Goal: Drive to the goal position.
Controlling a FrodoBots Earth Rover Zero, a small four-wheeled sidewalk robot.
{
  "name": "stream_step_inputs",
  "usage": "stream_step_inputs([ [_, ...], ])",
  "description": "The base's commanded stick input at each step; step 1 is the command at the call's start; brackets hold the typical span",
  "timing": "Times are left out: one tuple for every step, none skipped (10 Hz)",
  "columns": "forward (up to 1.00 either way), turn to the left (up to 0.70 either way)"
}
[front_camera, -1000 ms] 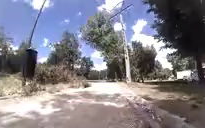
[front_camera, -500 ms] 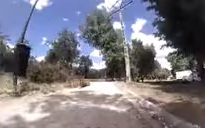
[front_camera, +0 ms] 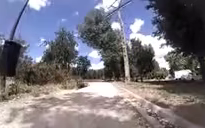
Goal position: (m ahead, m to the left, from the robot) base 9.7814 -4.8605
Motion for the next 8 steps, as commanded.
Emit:
stream_step_inputs([
  [0.70, -0.07],
  [0.70, 0.00],
  [0.70, 0.00],
  [0.70, 0.00],
  [0.70, 0.00],
  [0.70, 0.00],
  [0.70, 0.00],
  [0.70, 0.00],
])
